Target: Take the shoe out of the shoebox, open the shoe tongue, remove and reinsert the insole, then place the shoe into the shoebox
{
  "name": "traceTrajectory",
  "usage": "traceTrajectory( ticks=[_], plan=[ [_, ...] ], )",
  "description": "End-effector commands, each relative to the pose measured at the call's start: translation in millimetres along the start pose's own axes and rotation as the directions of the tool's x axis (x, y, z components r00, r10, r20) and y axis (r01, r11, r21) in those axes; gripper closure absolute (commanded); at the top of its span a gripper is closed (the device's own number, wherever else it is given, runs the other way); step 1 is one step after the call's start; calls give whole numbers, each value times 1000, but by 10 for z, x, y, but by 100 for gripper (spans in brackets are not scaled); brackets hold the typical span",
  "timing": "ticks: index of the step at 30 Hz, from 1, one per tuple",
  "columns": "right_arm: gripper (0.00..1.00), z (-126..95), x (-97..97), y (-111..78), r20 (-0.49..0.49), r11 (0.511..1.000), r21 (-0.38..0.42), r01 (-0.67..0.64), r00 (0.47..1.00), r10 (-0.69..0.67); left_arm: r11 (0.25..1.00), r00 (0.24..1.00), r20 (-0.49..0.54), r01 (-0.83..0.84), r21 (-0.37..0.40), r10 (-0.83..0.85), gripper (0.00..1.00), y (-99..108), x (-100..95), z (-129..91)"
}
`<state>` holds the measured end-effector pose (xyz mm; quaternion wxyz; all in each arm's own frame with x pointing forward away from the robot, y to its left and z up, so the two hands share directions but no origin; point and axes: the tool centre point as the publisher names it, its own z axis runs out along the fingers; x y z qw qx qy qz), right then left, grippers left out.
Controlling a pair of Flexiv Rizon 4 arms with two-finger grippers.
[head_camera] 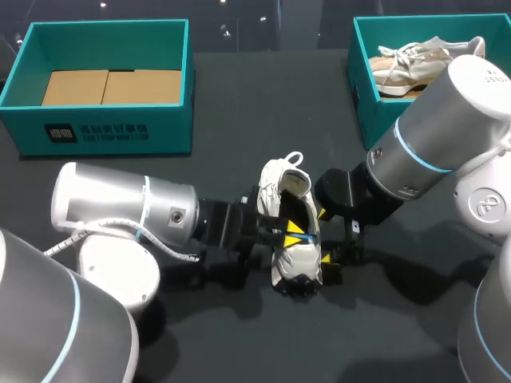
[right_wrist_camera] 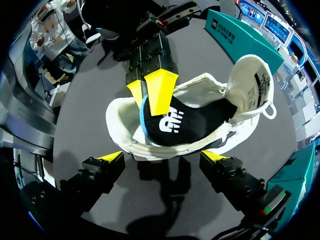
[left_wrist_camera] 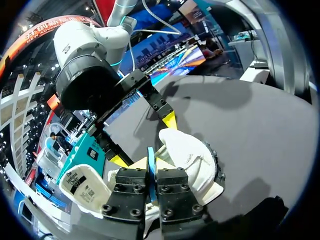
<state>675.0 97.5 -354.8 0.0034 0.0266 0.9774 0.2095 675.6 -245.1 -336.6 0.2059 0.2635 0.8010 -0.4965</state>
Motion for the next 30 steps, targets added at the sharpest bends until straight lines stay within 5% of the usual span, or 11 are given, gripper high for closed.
traceTrajectory(
  ticks=[1, 5, 12, 19, 30],
  plan=[
    [0, 8, 8, -6, 2, 1000, -1, 0, 1000, 0, 1000, 1000, -16, 8, -25, -8, 100, 48, -40, 103],
    [0, 8, 8, -6, 2, 1000, -1, 0, 1000, 0, 999, 999, -29, 36, -25, -37, 100, 80, -30, 121],
    [0, 8, 8, -6, 2, 1000, -1, 0, 1000, 0, 999, 999, -33, 38, -7, -38, 66, -8, -56, 58],
    [0, 8, 8, -6, 2, 1000, -1, 0, 1000, 0, 999, 998, -43, 45, 10, -44, 62, -61, -97, -54],
    [0, -405, -41, -264, 44, 999, 41, -31, 999, 29, 1000, 994, -110, -8, 1, 8, 58, -146, -154, -310]
  ],
)
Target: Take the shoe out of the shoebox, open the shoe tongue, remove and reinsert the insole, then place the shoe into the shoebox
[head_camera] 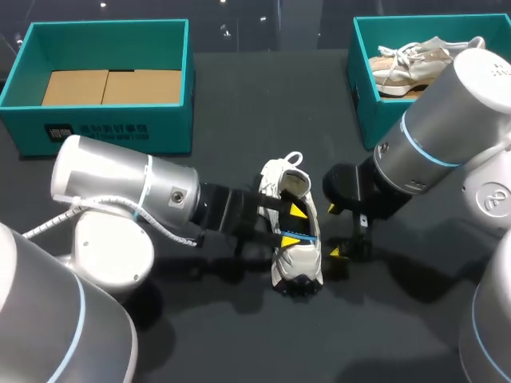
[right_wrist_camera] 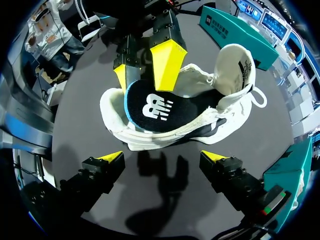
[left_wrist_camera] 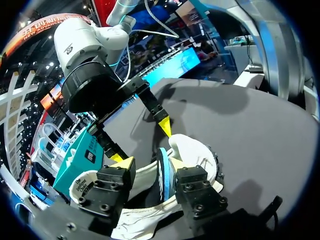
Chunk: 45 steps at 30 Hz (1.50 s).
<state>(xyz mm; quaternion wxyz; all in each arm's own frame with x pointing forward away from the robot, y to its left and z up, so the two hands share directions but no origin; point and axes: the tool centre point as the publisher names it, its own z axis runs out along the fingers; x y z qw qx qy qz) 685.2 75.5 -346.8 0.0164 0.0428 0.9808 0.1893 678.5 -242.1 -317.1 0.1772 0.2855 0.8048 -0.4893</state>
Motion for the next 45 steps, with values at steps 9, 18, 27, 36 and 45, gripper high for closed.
traceTrajectory(
  ticks=[9, 18, 27, 36, 45],
  plan=[
    [0, -451, 31, -316, -2, 999, 23, -28, 1000, 28, 997, 990, -131, -53, -57, 45, 58, 27, 77, -569],
    [0, -579, 37, -376, -14, 999, 7, -35, 999, 35, 990, 956, -270, -131, -44, 114, 59, 46, 54, -966],
    [0, -579, 37, -376, -14, 999, 7, -35, 999, 35, 977, 893, -410, -211, -18, 185, 80, 92, 0, -1321],
    [0, -793, 59, -651, 4, 996, 34, -86, 996, 86, 946, 763, -581, -321, 39, 282, 100, 73, -78, -1599],
    [0, -984, 65, -898, 2, 997, 13, -80, 997, 80, 946, 763, -581, -321, 39, 282, 100, 73, -78, -1599]
  ],
)
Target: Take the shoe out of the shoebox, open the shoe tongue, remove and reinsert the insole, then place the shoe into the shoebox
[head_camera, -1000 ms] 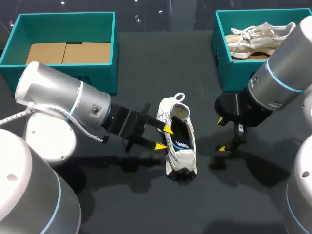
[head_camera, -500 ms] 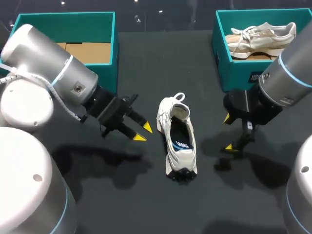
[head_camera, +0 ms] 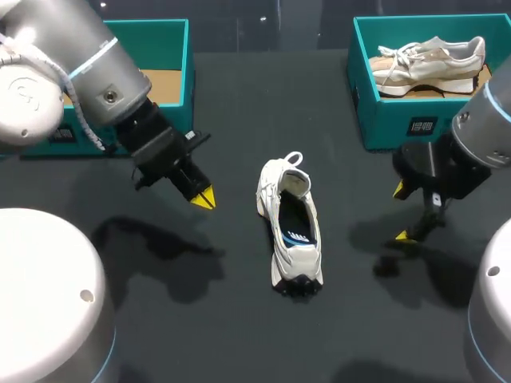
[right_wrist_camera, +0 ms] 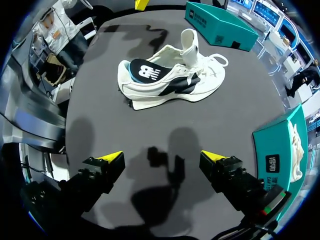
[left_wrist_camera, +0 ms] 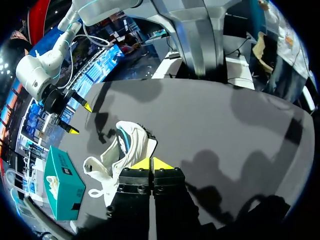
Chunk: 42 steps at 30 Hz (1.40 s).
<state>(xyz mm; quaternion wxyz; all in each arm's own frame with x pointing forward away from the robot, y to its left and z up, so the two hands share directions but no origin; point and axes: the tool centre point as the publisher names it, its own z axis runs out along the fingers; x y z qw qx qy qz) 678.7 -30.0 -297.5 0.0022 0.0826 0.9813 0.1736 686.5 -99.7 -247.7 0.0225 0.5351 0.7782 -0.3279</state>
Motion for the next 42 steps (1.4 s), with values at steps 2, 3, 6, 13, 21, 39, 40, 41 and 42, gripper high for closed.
traceTrajectory(
  ticks=[2, 3, 6, 13, 21, 39, 40, 41, 42],
  plan=[
    [0, -128, 96, -114, 12, 1000, -21, 3, 1000, -3, 1000, 999, -34, 0, 0, -1, 100, -2, -19, -32],
    [0, -128, 96, -114, 12, 1000, -21, 3, 1000, -3, 1000, 999, -34, 0, 0, -1, 100, -2, -19, -32],
    [0, -128, 96, -114, 12, 1000, -21, 3, 1000, -3, 1000, 999, -34, 0, 0, -1, 100, -2, -19, -32],
    [0, -128, 96, -114, 12, 1000, -21, 3, 1000, -3, 996, 994, -68, -90, -3, 90, 100, 6, -230, -18],
    [0, -128, 96, -114, 12, 1000, -21, 3, 1000, -3, 983, 970, -163, -183, 13, 182, 100, 97, -390, -20],
    [0, -128, 96, -114, 12, 1000, -21, 3, 1000, -3, 938, 867, -366, -343, 53, 338, 100, 135, -718, 266],
    [0, -128, 96, -114, 12, 1000, -21, 3, 1000, -3, 938, 867, -366, -343, 53, 338, 100, 135, -718, 266],
    [0, -128, 96, -114, 12, 1000, -21, 3, 1000, -3, 938, 867, -366, -343, 53, 338, 100, 135, -718, 266],
    [0, -128, 96, -114, 12, 1000, -21, 3, 1000, -3, 938, 867, -366, -343, 53, 338, 100, 135, -718, 266]
  ],
)
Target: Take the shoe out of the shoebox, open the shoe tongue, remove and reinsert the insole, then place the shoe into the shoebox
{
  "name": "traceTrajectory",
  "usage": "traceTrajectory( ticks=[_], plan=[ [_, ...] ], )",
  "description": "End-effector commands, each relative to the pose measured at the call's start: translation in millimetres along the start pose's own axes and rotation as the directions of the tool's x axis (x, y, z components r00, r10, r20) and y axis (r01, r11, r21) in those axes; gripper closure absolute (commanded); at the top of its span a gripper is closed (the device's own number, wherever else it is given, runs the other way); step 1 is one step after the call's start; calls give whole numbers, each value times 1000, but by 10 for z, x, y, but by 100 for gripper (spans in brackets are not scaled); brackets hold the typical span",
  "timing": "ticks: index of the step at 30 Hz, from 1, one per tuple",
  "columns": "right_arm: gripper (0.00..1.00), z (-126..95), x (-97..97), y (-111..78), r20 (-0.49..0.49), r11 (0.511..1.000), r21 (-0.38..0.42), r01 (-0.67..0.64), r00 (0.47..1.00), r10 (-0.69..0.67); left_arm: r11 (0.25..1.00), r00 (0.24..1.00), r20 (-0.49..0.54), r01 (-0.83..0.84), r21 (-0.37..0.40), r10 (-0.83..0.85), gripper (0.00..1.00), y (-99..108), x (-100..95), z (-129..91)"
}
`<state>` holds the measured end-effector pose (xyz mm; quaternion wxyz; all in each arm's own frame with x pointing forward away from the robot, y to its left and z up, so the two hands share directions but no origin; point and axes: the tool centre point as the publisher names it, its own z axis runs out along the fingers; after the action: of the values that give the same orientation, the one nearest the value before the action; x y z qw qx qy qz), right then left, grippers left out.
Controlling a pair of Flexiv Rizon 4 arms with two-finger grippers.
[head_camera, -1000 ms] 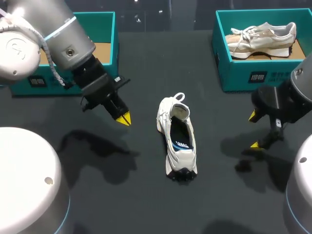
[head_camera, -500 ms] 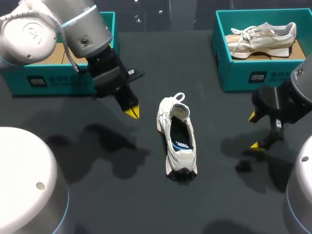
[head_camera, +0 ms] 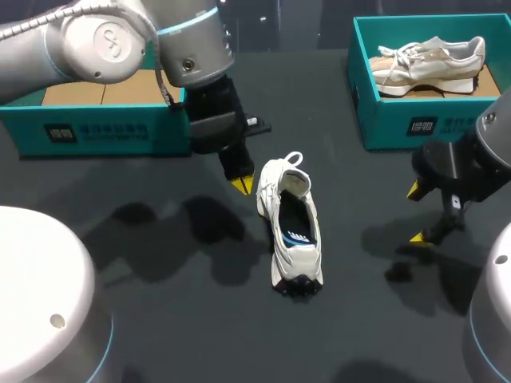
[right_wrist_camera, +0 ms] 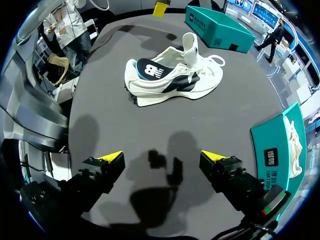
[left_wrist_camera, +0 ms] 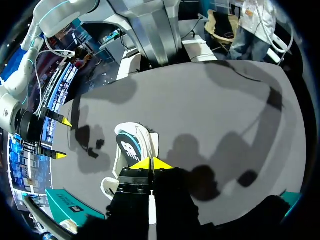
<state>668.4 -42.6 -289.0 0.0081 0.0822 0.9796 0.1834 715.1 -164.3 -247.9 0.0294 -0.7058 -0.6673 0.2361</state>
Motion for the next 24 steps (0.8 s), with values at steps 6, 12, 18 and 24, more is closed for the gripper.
traceTrajectory(
  ticks=[6, 12, 18, 24],
  plan=[
    [0, -2, 13, -9, 2, 1000, 0, 0, 1000, 0, 999, 993, -108, -36, 38, 40, 100, 67, -157, 181],
    [0, -2, 13, -9, 2, 1000, 0, 0, 1000, 0, 991, 985, -128, -103, 85, 114, 100, 9, -289, 424],
    [0, -2, 13, -9, 2, 1000, 0, 0, 1000, 0, 991, 985, -128, -103, 85, 114, 100, 9, -289, 424],
    [0, -2, 13, -9, 2, 1000, 0, 0, 1000, 0, 991, 978, -163, -121, 63, 130, 100, -22, -380, 619]
  ],
)
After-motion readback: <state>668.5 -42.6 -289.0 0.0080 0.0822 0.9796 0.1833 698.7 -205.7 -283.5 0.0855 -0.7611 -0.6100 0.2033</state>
